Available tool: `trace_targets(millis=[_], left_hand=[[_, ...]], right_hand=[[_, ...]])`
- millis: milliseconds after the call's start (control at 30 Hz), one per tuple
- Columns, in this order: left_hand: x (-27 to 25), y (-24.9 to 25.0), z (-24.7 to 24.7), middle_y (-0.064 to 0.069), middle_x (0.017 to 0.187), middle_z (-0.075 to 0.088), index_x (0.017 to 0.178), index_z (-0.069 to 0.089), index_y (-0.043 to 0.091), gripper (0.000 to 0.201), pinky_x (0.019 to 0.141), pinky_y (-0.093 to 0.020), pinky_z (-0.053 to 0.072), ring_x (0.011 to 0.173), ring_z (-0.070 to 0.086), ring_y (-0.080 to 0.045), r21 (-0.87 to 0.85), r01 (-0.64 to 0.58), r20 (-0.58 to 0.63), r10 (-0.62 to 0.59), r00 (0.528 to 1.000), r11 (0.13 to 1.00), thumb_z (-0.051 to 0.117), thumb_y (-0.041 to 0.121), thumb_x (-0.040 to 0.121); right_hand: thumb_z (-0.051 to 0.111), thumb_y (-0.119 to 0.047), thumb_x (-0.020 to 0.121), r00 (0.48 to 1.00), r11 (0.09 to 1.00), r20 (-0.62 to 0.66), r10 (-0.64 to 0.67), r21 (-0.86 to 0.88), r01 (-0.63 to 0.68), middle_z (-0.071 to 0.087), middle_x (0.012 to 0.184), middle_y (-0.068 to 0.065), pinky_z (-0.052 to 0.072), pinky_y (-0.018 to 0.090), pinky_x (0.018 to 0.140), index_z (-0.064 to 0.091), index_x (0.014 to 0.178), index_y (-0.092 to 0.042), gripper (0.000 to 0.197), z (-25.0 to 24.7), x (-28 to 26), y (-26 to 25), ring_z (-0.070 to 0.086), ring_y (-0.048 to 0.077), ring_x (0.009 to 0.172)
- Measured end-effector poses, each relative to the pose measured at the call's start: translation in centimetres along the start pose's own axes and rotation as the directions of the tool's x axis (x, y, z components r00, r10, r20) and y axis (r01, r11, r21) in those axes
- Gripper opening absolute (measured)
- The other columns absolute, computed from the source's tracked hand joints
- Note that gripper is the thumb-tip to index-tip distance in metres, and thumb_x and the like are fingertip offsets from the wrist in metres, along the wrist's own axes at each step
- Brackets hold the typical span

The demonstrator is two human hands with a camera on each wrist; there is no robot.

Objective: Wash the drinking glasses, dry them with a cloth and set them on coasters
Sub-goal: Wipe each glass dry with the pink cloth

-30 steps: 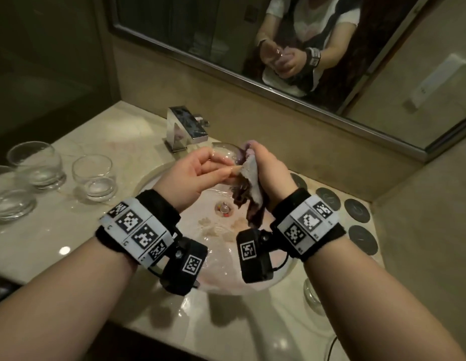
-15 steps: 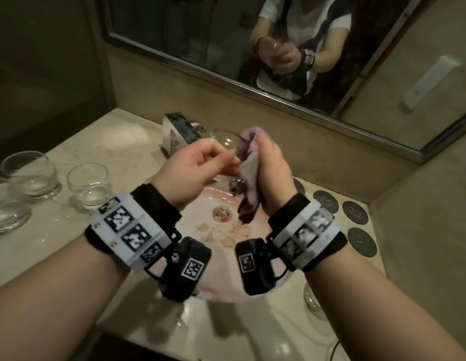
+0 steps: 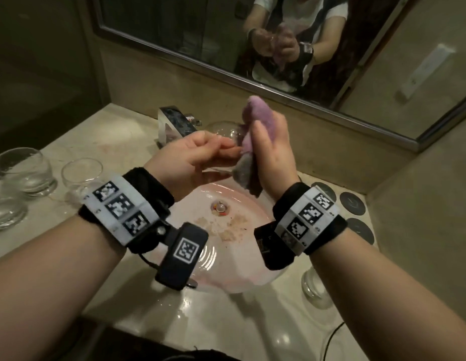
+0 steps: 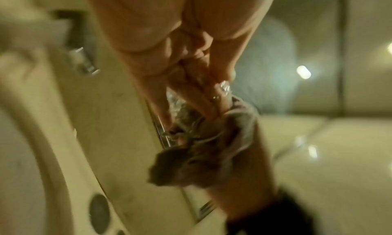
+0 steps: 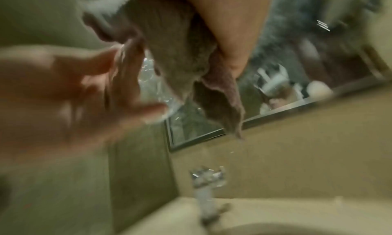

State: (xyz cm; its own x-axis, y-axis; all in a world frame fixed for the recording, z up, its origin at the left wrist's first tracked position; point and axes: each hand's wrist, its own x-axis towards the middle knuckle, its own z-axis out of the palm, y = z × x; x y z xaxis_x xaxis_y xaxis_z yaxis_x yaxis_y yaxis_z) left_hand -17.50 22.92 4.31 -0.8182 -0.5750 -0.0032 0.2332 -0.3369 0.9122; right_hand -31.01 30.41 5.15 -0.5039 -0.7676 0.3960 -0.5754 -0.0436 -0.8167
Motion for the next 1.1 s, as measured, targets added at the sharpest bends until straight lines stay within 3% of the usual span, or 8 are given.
trace_targets(millis=[233,367,533,700,767,833,933,1100], left_hand=[[-0.3,-1.0,-1.0,0.004,0.099,0.071,0.092,0.065,0.021,0.013,0.091,-0.033,0.051,0.1,0.066,-0.011,0.601,-0.345,0.243,0.246,0.938,0.721,0.059,0.027,0.081],[-0.6,-0.7,-1.4,0.007,0.093,0.072,0.096,0.065,0.016,0.017,0.082,-0.021,0.05,0.093,0.066,-0.007,0.399,-0.271,0.183,0.213,0.96,0.876,0.056,0.021,0.082],[-0.9,0.3,-0.5,0.007,0.079,0.072,0.088,0.061,0.011,0.013,0.075,-0.016,0.051,0.081,0.067,-0.003,0.267,-0.277,0.104,0.258,0.961,0.923,0.054,0.015,0.079],[-0.6,2.4,-1.4,0.012,0.088,0.066,0.09,0.064,0.022,0.007,0.08,-0.009,0.045,0.089,0.063,-0.001,0.732,-0.474,0.376,0.29,0.88,0.49,0.057,0.022,0.088],[-0.2,2.1,-1.4,0.004,0.101,0.06,0.096,0.057,0.031,0.011,0.093,-0.022,0.046,0.101,0.058,-0.006,0.691,-0.532,0.336,0.434,0.836,0.489,0.054,0.03,0.085],[0.1,1.0,-1.1,-0.006,0.124,0.045,0.108,0.046,0.039,0.035,0.109,-0.038,0.036,0.123,0.044,-0.018,0.583,-0.477,0.081,0.537,0.84,0.658,0.065,0.03,0.08],[0.1,0.5,-0.1,-0.005,0.145,0.034,0.135,0.032,0.025,0.073,0.112,-0.042,0.032,0.133,0.037,-0.017,0.165,-0.218,-0.149,0.243,0.959,0.962,0.063,0.046,0.073],[1.0,0.9,0.3,-0.011,0.146,0.038,0.145,0.022,0.026,0.075,0.105,-0.051,0.038,0.128,0.047,-0.027,-0.232,-0.141,-0.116,0.116,0.986,0.962,0.053,0.051,0.082]], right_hand=[[0.043,-0.03,0.092,0.825,0.665,0.323,0.463,0.488,-0.565,0.056,0.078,0.006,0.048,0.028,0.059,0.055,0.087,-0.016,0.019,-0.9,0.6,-0.9,0.056,0.02,0.07],[0.035,-0.034,0.093,0.974,0.964,0.101,0.204,0.15,-0.218,0.054,0.081,0.0,0.043,0.029,0.072,0.049,0.08,-0.024,0.022,-0.5,0.4,-1.4,0.054,0.013,0.076],[0.039,-0.047,0.088,0.987,0.983,-0.067,0.145,0.127,-0.136,0.055,0.101,-0.006,0.047,0.028,0.084,0.043,0.108,-0.027,0.028,-0.2,-0.3,-1.1,0.057,0.011,0.096],[0.038,-0.018,0.092,0.747,0.452,0.525,0.409,0.594,-0.665,0.052,0.077,0.008,0.048,0.035,0.066,0.048,0.08,-0.01,0.018,-0.8,0.2,-2.1,0.054,0.02,0.065],[0.032,-0.015,0.093,0.765,0.345,0.535,0.359,0.685,-0.641,0.055,0.067,0.005,0.047,0.031,0.066,0.045,0.074,-0.01,0.024,-0.5,0.2,-2.7,0.054,0.016,0.059],[0.033,-0.021,0.095,0.821,0.375,0.432,0.374,0.739,-0.56,0.059,0.065,0.003,0.05,0.035,0.074,0.044,0.078,-0.011,0.023,0.1,0.3,-3.2,0.058,0.016,0.062],[0.043,-0.034,0.091,0.863,0.602,0.212,0.458,0.64,-0.477,0.058,0.083,0.006,0.047,0.045,0.087,0.053,0.088,-0.014,0.023,0.9,0.4,-3.3,0.057,0.022,0.082],[0.038,-0.047,0.094,0.985,0.976,-0.106,0.136,0.183,-0.115,0.047,0.12,-0.003,0.038,0.023,0.096,0.04,0.128,-0.021,0.042,1.9,-1.1,-3.4,0.047,0.006,0.109]])
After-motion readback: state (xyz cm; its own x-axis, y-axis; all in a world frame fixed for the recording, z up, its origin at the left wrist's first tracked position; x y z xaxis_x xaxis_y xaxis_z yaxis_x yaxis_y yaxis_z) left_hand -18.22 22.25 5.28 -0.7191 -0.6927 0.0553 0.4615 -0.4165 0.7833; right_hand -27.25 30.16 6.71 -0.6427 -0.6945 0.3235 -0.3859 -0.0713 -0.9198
